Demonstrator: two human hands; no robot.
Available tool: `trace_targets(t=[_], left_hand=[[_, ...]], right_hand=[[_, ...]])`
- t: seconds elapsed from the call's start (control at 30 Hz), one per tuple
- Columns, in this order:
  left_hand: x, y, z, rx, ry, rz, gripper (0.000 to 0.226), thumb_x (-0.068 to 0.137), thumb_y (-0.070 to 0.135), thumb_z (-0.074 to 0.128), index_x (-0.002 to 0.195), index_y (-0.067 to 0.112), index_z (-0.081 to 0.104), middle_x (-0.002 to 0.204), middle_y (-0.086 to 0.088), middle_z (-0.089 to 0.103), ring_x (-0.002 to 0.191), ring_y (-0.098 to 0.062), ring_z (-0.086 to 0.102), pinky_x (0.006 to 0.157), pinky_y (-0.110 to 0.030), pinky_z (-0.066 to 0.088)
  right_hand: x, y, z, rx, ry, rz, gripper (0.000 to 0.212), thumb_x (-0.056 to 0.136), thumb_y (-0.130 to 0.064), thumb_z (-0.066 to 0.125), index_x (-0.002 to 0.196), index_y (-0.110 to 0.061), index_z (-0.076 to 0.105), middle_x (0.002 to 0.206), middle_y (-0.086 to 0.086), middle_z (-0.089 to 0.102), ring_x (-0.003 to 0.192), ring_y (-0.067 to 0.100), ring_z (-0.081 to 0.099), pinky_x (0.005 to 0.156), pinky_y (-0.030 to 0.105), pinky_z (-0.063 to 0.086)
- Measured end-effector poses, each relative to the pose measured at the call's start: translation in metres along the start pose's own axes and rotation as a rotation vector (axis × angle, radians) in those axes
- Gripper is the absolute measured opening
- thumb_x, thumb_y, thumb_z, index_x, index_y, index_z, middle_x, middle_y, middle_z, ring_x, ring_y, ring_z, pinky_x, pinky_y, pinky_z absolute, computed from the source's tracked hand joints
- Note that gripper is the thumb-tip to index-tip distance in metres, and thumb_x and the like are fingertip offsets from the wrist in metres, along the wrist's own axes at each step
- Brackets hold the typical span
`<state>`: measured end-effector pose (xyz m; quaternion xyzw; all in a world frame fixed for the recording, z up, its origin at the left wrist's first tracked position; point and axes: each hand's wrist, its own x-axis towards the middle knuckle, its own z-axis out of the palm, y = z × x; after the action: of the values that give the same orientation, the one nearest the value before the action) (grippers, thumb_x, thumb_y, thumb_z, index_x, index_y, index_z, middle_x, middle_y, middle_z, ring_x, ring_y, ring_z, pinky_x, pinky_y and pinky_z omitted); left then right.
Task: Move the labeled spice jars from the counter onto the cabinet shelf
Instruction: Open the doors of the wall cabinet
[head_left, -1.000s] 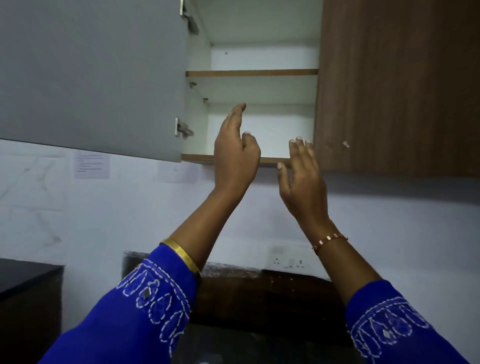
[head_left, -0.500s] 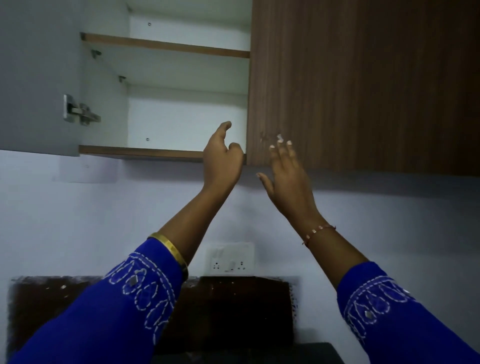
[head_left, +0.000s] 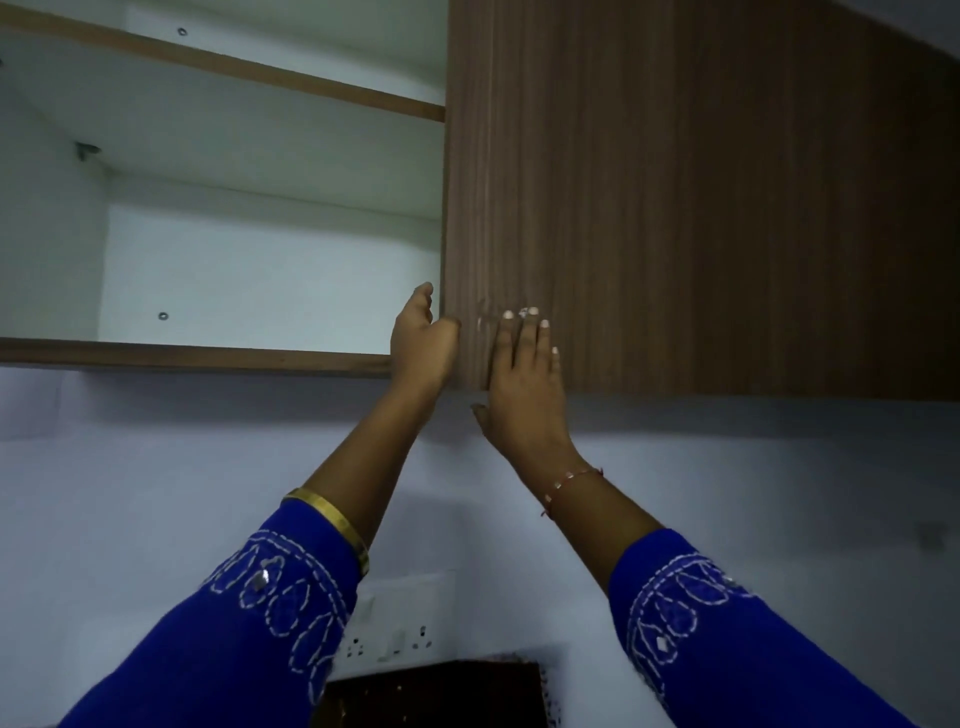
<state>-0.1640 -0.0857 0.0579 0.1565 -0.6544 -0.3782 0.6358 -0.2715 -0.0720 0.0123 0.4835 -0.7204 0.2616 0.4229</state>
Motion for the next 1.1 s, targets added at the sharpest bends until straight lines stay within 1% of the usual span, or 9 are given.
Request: trace_targets(t=[0.13, 0.23, 0.37, 0.43, 0.6, 0.73, 0.83, 0.97, 1.1], left_hand=[[0.016, -0.009, 0.011, 0.017, -0.005, 0.046, 0.037, 0.091, 0.009, 0.045, 0.128, 0.009, 0.05, 0.122, -0.007, 0.062, 0.109, -0.024, 0.06, 0.083, -0.026, 0.049], [0.021, -0.009, 0.014, 0.047, 0.078, 0.028, 0.049, 0.092, 0.019, 0.051, 0.139, 0.007, 0.039, 0.133, -0.01, 0.055, 0.119, -0.024, 0.054, 0.099, -0.033, 0.046], [0.025, 0.001, 0.011, 0.121, 0.101, 0.058, 0.041, 0.086, 0.031, 0.062, 0.119, 0.008, 0.06, 0.114, -0.012, 0.067, 0.104, -0.025, 0.063, 0.092, -0.044, 0.052], [0.02, 0.008, 0.011, 0.124, 0.14, 0.063, 0.037, 0.083, 0.028, 0.066, 0.114, 0.008, 0.063, 0.109, -0.013, 0.068, 0.1, -0.025, 0.064, 0.089, -0.041, 0.053], [-0.007, 0.039, 0.017, 0.131, 0.176, 0.115, 0.039, 0.078, 0.026, 0.071, 0.109, 0.005, 0.062, 0.092, -0.006, 0.063, 0.085, -0.016, 0.061, 0.069, -0.019, 0.047], [-0.041, 0.073, 0.032, 0.126, 0.223, 0.183, 0.038, 0.074, 0.029, 0.074, 0.102, 0.005, 0.062, 0.081, 0.001, 0.06, 0.077, -0.014, 0.06, 0.071, -0.023, 0.048], [-0.065, 0.095, 0.049, 0.121, 0.251, 0.247, 0.026, 0.075, 0.031, 0.073, 0.088, 0.014, 0.058, 0.065, 0.011, 0.052, 0.062, -0.002, 0.052, 0.057, -0.009, 0.041], [-0.095, 0.125, 0.076, 0.009, 0.253, 0.334, 0.025, 0.08, 0.036, 0.068, 0.068, 0.02, 0.052, 0.058, 0.011, 0.05, 0.05, 0.004, 0.049, 0.051, -0.005, 0.04], [-0.125, 0.149, 0.113, -0.119, 0.186, 0.389, 0.024, 0.085, 0.026, 0.064, 0.071, 0.023, 0.044, 0.067, 0.008, 0.048, 0.06, -0.001, 0.048, 0.056, -0.007, 0.043]], right_hand=[[0.001, 0.009, 0.017, -0.107, 0.124, -0.041, 0.092, 0.081, -0.013, 0.068, 0.145, 0.001, 0.004, 0.151, 0.031, 0.018, 0.136, 0.05, 0.025, 0.107, 0.053, 0.033], [-0.003, 0.024, 0.018, -0.152, 0.129, -0.005, 0.096, 0.076, -0.014, 0.072, 0.142, -0.005, 0.003, 0.148, 0.029, 0.03, 0.128, 0.05, 0.04, 0.094, 0.052, 0.047], [-0.006, 0.034, 0.006, -0.082, 0.014, -0.042, 0.088, 0.091, -0.01, 0.054, 0.144, -0.007, -0.017, 0.153, 0.03, -0.002, 0.139, 0.052, 0.012, 0.109, 0.055, 0.031], [-0.01, 0.03, -0.005, -0.003, -0.001, 0.002, 0.092, 0.09, -0.015, 0.056, 0.146, -0.007, -0.017, 0.154, 0.029, -0.008, 0.14, 0.05, 0.004, 0.113, 0.056, 0.023], [-0.024, 0.028, -0.038, 0.168, 0.112, 0.046, 0.096, 0.085, -0.022, 0.063, 0.148, -0.004, -0.007, 0.155, 0.027, -0.002, 0.143, 0.045, 0.001, 0.116, 0.053, 0.01], [-0.039, 0.045, -0.072, 0.264, 0.204, 0.067, 0.094, 0.084, -0.016, 0.064, 0.148, -0.004, -0.003, 0.156, 0.024, 0.002, 0.144, 0.042, 0.002, 0.117, 0.05, 0.008], [-0.056, 0.061, -0.095, 0.345, 0.23, 0.059, 0.089, 0.086, -0.01, 0.061, 0.148, -0.004, -0.003, 0.157, 0.02, 0.0, 0.145, 0.038, -0.001, 0.118, 0.046, 0.005], [-0.077, 0.087, -0.123, 0.475, 0.257, 0.062, 0.09, 0.083, 0.0, 0.059, 0.149, -0.007, -0.002, 0.158, 0.015, 0.0, 0.147, 0.032, -0.003, 0.12, 0.042, 0.005], [-0.095, 0.114, -0.146, 0.567, 0.279, 0.075, 0.089, 0.083, -0.002, 0.061, 0.149, -0.01, 0.002, 0.159, 0.009, 0.004, 0.147, 0.025, 0.001, 0.12, 0.038, 0.013]])
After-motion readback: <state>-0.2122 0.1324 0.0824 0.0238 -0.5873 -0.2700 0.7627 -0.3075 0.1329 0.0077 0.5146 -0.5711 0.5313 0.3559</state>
